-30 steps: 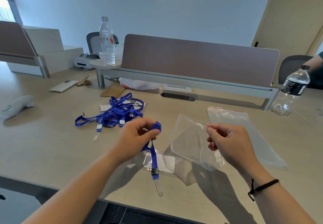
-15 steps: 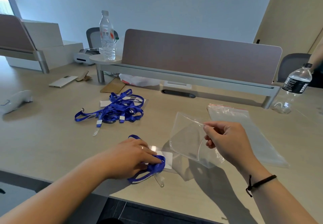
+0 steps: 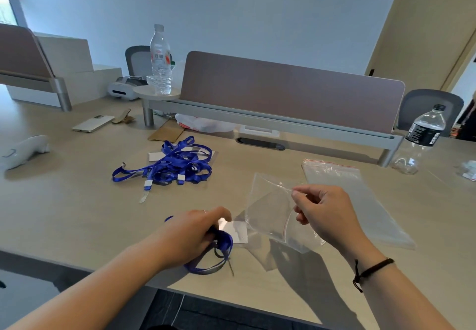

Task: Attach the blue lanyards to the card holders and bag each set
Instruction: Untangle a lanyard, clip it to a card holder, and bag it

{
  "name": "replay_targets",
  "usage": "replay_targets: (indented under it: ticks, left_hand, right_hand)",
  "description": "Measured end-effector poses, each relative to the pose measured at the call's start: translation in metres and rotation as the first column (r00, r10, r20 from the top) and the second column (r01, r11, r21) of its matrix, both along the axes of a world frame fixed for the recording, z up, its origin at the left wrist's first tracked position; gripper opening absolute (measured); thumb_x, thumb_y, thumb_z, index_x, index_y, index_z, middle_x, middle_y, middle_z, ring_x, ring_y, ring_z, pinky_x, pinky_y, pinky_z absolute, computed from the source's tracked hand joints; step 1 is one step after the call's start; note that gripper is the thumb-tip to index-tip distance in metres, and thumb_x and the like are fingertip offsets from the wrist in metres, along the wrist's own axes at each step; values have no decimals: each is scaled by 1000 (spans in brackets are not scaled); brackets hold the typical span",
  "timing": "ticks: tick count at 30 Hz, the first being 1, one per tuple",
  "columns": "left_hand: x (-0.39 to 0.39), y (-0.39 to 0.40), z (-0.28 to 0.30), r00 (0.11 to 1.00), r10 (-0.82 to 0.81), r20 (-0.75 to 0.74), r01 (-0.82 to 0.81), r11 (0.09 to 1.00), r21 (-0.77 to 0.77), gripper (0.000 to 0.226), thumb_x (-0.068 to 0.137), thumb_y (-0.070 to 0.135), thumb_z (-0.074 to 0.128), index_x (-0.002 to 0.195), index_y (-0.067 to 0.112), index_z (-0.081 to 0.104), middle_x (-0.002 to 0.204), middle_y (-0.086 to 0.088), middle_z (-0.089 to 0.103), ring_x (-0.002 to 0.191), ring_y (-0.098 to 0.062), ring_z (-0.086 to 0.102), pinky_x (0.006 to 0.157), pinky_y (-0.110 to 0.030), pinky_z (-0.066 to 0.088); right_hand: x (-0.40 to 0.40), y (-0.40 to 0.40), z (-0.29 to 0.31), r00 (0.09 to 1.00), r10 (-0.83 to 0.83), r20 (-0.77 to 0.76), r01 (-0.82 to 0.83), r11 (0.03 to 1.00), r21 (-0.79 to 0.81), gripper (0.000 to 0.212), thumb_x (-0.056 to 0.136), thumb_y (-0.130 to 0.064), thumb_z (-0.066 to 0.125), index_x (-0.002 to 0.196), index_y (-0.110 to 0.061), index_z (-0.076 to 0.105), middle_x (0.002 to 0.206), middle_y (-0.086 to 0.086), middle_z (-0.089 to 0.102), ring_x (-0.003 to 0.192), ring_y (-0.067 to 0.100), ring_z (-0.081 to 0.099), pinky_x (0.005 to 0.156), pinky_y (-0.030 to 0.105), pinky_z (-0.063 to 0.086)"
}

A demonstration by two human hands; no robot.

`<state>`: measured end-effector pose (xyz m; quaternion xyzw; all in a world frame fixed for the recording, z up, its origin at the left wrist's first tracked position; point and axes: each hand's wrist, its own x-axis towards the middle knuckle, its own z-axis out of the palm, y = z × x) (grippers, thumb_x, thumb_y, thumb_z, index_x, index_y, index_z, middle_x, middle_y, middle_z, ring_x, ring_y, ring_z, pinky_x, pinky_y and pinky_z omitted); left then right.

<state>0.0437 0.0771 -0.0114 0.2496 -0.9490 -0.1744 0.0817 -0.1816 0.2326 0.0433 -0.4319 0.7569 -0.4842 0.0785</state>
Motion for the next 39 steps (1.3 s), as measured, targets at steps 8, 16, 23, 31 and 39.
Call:
replay_targets:
  ticks: [8, 16, 23, 31, 39]
  left_hand:
    - [1, 4, 32, 801, 465, -377, -211, 809, 549, 34, 93, -2, 59, 80, 26, 75, 85, 5, 75, 81, -19, 75, 78, -38, 62]
    - [-41, 26, 72, 789, 569, -232, -79, 468, 880, 28, 96, -12, 46, 97, -2, 72, 91, -23, 76, 79, -26, 78, 68, -29, 64]
    - [-92, 29, 76, 892, 438, -113, -43, 332, 942, 32, 95, -11, 40, 115, -10, 65, 97, -22, 70, 76, -21, 69, 73, -26, 60]
    - [-120, 46, 84, 944, 285, -167, 94, 253, 963, 27, 97, -7, 47, 115, 3, 64, 116, -10, 65, 121, -21, 56, 102, -31, 47]
    - [-54, 8, 86, 814, 486, -319, 124, 392, 912, 36, 93, -16, 38, 107, -1, 68, 103, -21, 73, 92, -28, 75, 83, -38, 62]
  right_hand:
    - [7, -6, -4, 999, 9, 36, -11, 999, 47, 17, 95, -21, 65, 106, -19, 77, 69, -3, 72, 59, 16, 68, 58, 23, 59]
    - [15, -8, 3, 998, 36, 51, -40, 996, 84, 17, 95, -22, 65, 107, -17, 76, 68, 2, 72, 59, 14, 67, 58, 22, 58]
    - [18, 1, 16, 993, 117, 21, -119, 984, 136, 26, 97, -9, 57, 104, -27, 75, 63, 0, 70, 54, 7, 62, 56, 21, 55]
    - [5, 12, 27, 983, 85, 164, -96, 993, 61, 21, 99, -13, 59, 96, -30, 71, 67, 4, 72, 51, 8, 61, 55, 19, 54]
    - [-4, 4, 17, 951, -9, 310, 16, 1000, -20, 22, 98, -7, 58, 94, -20, 74, 69, 9, 72, 53, 14, 63, 57, 28, 60]
